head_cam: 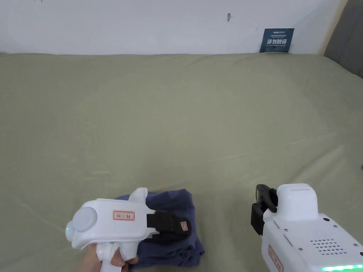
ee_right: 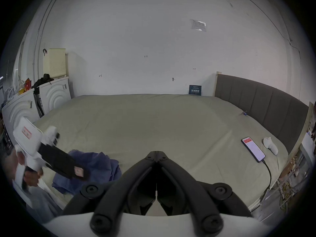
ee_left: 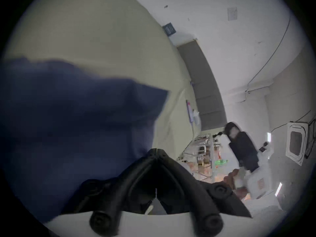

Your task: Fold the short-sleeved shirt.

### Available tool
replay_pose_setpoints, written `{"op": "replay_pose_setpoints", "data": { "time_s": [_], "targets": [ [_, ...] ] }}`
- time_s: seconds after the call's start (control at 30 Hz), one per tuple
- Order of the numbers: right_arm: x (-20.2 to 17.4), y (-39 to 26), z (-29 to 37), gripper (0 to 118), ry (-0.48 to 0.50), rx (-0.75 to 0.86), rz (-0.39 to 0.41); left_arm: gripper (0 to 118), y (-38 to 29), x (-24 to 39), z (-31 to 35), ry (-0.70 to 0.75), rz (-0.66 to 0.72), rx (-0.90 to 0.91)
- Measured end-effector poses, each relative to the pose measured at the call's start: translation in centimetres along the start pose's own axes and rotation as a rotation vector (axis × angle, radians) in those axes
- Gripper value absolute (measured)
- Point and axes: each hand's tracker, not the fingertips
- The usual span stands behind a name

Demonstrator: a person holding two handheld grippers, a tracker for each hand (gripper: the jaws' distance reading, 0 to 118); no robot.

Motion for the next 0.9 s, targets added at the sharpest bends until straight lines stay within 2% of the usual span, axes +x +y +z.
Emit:
{"op": "replay_pose_setpoints", "data": {
  "time_s": [0.07, 0.17, 0.23, 0.37, 0.43, 0.5, 0.53, 0.63, 0.7, 0.77, 0.9],
  "targets": [
    [0.2, -0.4, -0.1, 0, 0.004, -0.019, 0.001, 0, -0.2, -1.2, -1.2, 0.057, 0.015, -0.019],
    [0.3, -0.9, -0.4, 0, 0.026, -0.054, -0.002, 0, 0.1, -2.1, -0.7, -0.018, 0.078, 0.011],
    [0.2, -1.0, -0.6, 0, 0.054, -0.078, -0.008, 0, 0.1, -1.2, 0.1, 0.001, 0.067, 0.011],
    [-1.0, -0.6, -2.0, 0, 0.208, -0.144, -0.057, 0, 0.4, 1.5, 4.8, 0.006, -0.018, 0.043],
    [-2.0, -0.3, -3.5, 0, 0.336, -0.211, -0.113, 0, 0.5, 2.4, 8.3, 0.051, -0.066, 0.094],
    [-2.8, -0.1, -6.0, 0, 0.547, -0.330, -0.232, 0, 0.4, 2.6, 11.6, 0.109, -0.086, 0.134],
    [-3.3, -0.2, -7.2, 0, 0.609, -0.371, -0.296, 0, 0.3, 2.4, 12.9, 0.130, -0.091, 0.158],
    [-4.6, -0.7, -11.4, 0, 0.824, -0.517, -0.415, 0, 0.1, 1.7, 16.2, 0.188, -0.086, 0.190],
    [-5.3, -1.4, -14.0, 0, 0.860, -0.582, -0.450, 0, 0.1, 0.8, 17.1, 0.260, -0.081, 0.191],
    [-5.3, -2.4, -16.7, 0, 0.935, -0.683, -0.530, 0, 0.0, -0.2, 17.4, 0.299, -0.072, 0.178],
    [-5.0, -5.5, -20.5, 0, 0.964, -0.851, -0.650, 0, 0.3, -2.6, 16.9, 0.267, -0.004, 0.143]
  ]
}}
